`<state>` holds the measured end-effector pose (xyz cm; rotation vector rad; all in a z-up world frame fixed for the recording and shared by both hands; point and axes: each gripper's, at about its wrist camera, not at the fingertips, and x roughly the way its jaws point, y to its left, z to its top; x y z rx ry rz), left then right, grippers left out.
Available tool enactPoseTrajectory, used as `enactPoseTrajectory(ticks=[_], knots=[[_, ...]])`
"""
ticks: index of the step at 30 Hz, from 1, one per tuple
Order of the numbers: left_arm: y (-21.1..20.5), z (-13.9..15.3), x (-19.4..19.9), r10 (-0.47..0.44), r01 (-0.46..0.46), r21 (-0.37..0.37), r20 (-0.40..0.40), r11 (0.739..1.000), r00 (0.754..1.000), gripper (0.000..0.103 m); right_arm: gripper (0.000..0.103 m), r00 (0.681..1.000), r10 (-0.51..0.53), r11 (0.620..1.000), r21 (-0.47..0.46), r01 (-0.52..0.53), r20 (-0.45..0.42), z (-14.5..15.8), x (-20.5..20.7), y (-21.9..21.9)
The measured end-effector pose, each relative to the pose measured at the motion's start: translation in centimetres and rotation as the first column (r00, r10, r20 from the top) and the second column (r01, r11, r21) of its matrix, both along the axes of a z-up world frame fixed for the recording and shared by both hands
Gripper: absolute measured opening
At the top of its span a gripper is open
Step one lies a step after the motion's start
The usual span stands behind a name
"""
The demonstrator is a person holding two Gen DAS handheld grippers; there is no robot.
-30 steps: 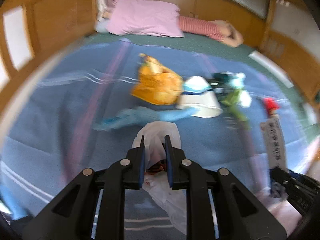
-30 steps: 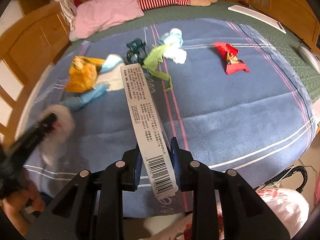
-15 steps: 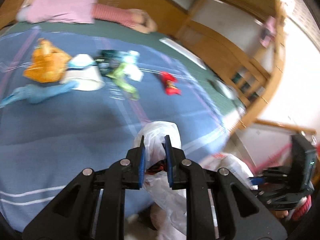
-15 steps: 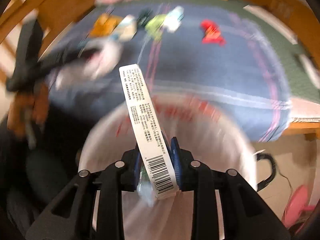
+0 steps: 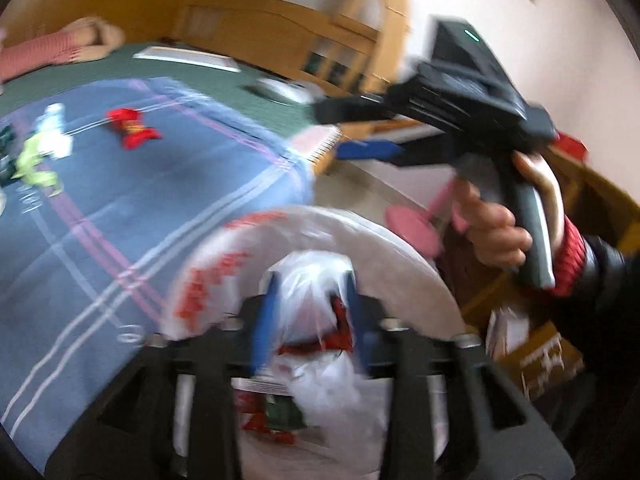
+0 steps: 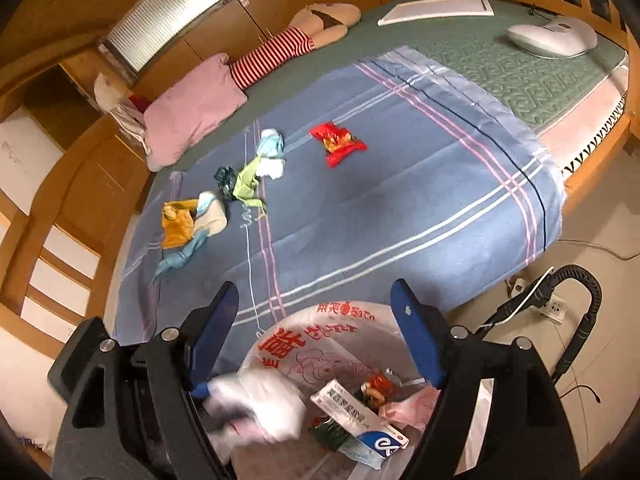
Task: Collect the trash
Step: 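Carry the white bag and barcode box to the trash bag and open both tools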
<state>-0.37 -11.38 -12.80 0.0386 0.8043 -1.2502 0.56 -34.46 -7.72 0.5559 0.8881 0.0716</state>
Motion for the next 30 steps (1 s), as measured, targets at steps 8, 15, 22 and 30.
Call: enactPoseTrajectory(ticks=[8, 15, 22, 30], knots=[[2.1, 0.3, 2.2, 0.213, -0.213, -0.036, -0.011, 0.976, 0.977, 0.087, 0.077, 1.000, -0.018, 1.000, 0.016, 0.018, -0.023, -0.6, 0.8, 1.3], [6.2, 0.6, 5.3, 0.614, -0.620, 0.039, 0.109, 0.784, 0.782, 0.087, 0.077, 0.999, 0.002, 1.000, -0.028, -0.003, -0.039, -0.8, 1.9, 3.1], [8.8, 0.9, 7.0, 0.779, -0.810, 0.109, 0.225, 0.577, 0.585, 0.087, 0.077, 0.998, 0.036, 0.995, -0.097, -0.040, -0.048, -1.3, 3.3, 5.5], [15.2, 1.5, 10.3, 0.911, -0.926, 0.127, 0.175, 0.355, 0.374, 0.087, 0.077, 0.995, 0.038, 0.994, -0.098, -0.048, -0.097, -3.1, 7.3, 8.1]])
